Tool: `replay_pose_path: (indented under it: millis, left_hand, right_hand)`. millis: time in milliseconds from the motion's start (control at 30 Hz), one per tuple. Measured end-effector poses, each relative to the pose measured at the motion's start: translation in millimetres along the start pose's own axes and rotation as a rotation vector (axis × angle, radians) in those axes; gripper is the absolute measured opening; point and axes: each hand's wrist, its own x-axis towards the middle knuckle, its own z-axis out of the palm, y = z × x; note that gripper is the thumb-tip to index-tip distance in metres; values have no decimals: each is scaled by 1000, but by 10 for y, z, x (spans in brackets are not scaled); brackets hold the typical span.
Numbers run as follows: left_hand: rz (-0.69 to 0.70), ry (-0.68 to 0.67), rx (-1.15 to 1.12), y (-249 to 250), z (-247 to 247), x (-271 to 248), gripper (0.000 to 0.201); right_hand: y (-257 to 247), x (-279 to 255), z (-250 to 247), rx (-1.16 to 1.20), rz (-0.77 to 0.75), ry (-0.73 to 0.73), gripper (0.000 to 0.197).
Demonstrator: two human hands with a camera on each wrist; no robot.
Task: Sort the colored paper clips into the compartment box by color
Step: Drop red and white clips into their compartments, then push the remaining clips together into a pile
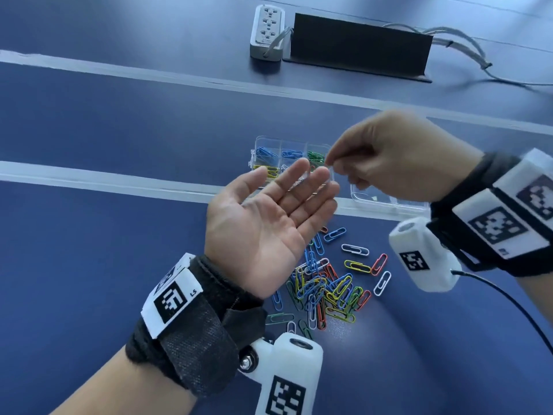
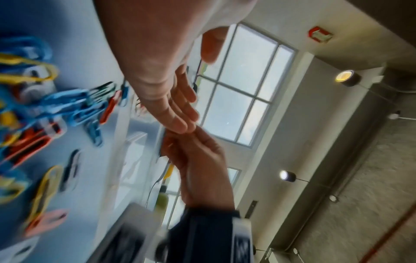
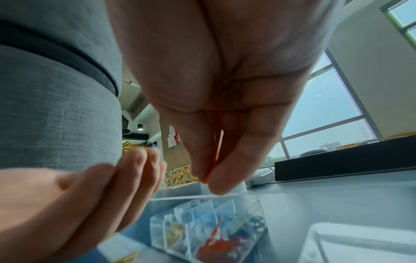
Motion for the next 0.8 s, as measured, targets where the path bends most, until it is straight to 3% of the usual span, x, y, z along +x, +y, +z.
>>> replay_pose_path:
  millis: [167, 267, 400, 467, 567, 667, 800]
  left_hand:
    - [115, -64, 356, 389, 243, -173, 27]
    - [177, -59, 615, 650, 395, -326, 24]
    - [205, 61, 1271, 803, 345, -339, 26]
    - [160, 102, 1785, 817, 252, -330, 42]
    - [-79, 15, 2457, 751, 147, -297, 78]
    - [-195, -63, 2675, 631, 88, -245, 111]
    - [-192, -197, 2704, 497, 45, -311, 122]
  right_hand:
    - [-77, -300, 192, -241, -137, -234, 31]
    - [-186, -321, 304, -395, -218, -364, 30]
    - [-326, -383, 419, -425, -241, -399, 24]
    - [-320, -415, 427, -416, -241, -415, 24]
    - [-221, -391, 396, -384, -216, -368, 28]
    - [-159, -440, 389, -418, -175, -383, 47]
    - [-166, -667, 364, -392, -207, -467, 56]
